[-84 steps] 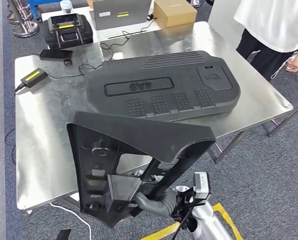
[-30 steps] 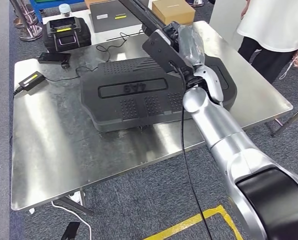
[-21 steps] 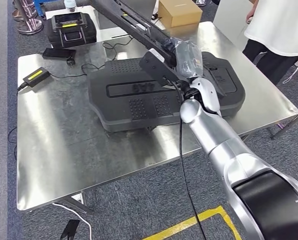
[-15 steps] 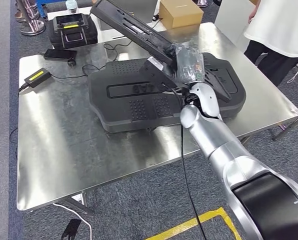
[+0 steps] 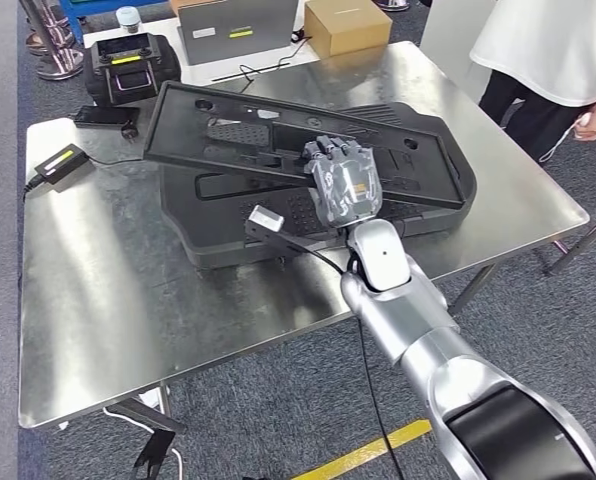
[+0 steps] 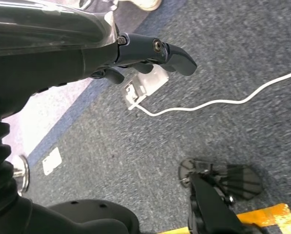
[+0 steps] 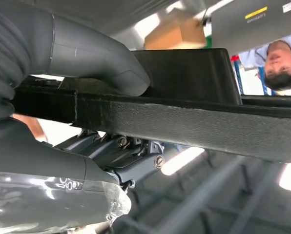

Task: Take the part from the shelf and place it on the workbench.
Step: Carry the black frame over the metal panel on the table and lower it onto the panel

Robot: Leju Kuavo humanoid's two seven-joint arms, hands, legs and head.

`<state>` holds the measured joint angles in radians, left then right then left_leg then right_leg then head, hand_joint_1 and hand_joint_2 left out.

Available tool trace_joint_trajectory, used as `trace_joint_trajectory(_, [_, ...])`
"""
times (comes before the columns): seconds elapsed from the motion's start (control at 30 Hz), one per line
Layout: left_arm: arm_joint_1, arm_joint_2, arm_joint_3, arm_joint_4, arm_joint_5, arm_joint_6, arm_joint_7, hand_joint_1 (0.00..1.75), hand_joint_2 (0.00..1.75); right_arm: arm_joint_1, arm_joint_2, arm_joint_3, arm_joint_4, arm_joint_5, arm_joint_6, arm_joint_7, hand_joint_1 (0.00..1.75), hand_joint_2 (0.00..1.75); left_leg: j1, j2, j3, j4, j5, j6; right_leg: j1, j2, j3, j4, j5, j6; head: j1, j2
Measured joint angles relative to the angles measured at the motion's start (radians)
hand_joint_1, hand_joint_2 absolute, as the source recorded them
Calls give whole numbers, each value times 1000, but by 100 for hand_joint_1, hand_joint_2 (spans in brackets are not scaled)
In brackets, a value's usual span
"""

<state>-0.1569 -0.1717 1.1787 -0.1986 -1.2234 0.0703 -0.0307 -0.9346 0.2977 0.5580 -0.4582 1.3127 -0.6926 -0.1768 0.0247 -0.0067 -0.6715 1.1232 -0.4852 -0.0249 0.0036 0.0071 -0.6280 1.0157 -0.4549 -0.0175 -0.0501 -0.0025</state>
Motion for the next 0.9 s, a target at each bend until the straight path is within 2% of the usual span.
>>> trace_joint_trajectory(0.07, [-2,0,-2,0,-5,-1,-1,0,175,26,0,-34,-31,65,-1,0,175,175,-2,0,35,-71,19,6,3,1,-4,11,-7,8,1,0])
trace_joint_trajectory(0.17, [-2,0,-3,0,-14,-1,-2,0,175,55,1,-79,-55,108,-3,-4,175,175,-4,-2,40,-78,16,23,2,-1,-4,15,-10,18,1,0])
trace_joint_trajectory(0.2, [-3,0,-2,0,-18,-3,-2,0,175,61,2,-93,-58,120,-3,-6,175,175,-3,-2,41,-80,17,29,1,-1,-7,25,-20,22,2,0])
trace_joint_trajectory(0.27, [-6,0,-2,0,-23,-9,-2,0,175,66,3,-120,-60,139,-3,-9,175,175,0,-1,44,-82,17,38,-1,-2,-38,101,-68,33,4,0])
trace_joint_trajectory(0.33, [-6,0,-1,0,-23,-15,1,0,175,72,4,-140,-60,148,-3,-10,175,175,0,0,45,-82,16,42,-4,-3,-98,233,-126,39,6,0])
trace_joint_trajectory(0.37, [-5,0,0,0,-23,-16,4,0,175,76,4,-147,-60,150,-3,-11,175,175,0,0,46,-82,16,42,-4,-3,-121,279,-138,40,6,0])
trace_joint_trajectory(0.4, [-5,0,1,0,-23,-15,6,0,175,81,4,-155,-60,151,-3,-10,175,175,0,-1,46,-82,16,42,-4,-3,-128,291,-131,39,6,0])
trace_joint_trajectory(0.43, [-4,0,1,0,-23,-15,8,0,175,84,5,-162,-60,151,-3,-10,175,175,-1,-2,48,-82,16,42,-4,-3,-115,260,-105,35,6,0])
trace_joint_trajectory(0.5, [-5,0,1,0,-23,-14,9,0,175,85,6,-174,-61,151,-3,-10,175,175,-2,-4,50,-82,14,41,-1,-2,-52,122,-36,24,5,0])
trace_joint_trajectory(0.53, [-5,-1,1,0,-23,-14,10,0,175,84,7,-178,-61,151,-4,-10,175,175,-3,-4,49,-82,13,38,2,-2,-25,61,-13,18,5,0])
trace_joint_trajectory(0.57, [-5,-1,2,0,-22,-14,11,0,175,83,8,-181,-62,151,-4,-10,175,175,-2,-4,48,-83,13,35,5,-2,-9,25,-3,13,5,0])
trace_joint_trajectory(0.63, [-4,-2,3,0,-22,-15,14,0,175,84,8,-187,-62,152,-4,-10,175,175,-1,-3,47,-87,15,26,10,-1,-5,9,-3,8,5,0])
trace_joint_trajectory(0.67, [-3,-3,3,0,-22,-16,16,0,175,85,10,-190,-62,152,-4,-10,175,175,0,-3,48,-89,13,20,7,-1,-3,3,-2,4,5,0])
trace_joint_trajectory(0.73, [-5,-3,4,0,-22,-16,18,0,175,84,13,-194,-63,151,-4,-9,175,175,-2,-2,37,-64,-6,13,2,0,7,-14,-4,-7,3,0])
trace_joint_trajectory(0.77, [-5,-3,4,0,-22,-16,19,0,175,83,15,-195,-63,151,-4,-8,175,175,-2,-2,18,-22,-28,12,0,-2,13,-20,-4,-12,3,0])
trace_joint_trajectory(0.83, [-3,-3,4,0,-23,-16,20,0,175,84,17,-198,-61,151,-4,-7,175,175,-4,-2,-41,105,-81,10,3,-4,21,-19,-5,-17,2,0])
trace_joint_trajectory(0.87, [-1,-3,4,0,-23,-15,21,0,175,85,17,-198,-60,151,-3,-8,175,175,-4,-1,-68,157,-96,8,3,-4,24,-17,-5,-17,3,0])
trace_joint_trajectory(0.9, [0,-3,4,0,-24,-15,23,0,175,86,17,-199,-59,151,-3,-8,175,175,-4,-1,-82,178,-93,6,4,-3,27,-15,-8,-16,3,0])
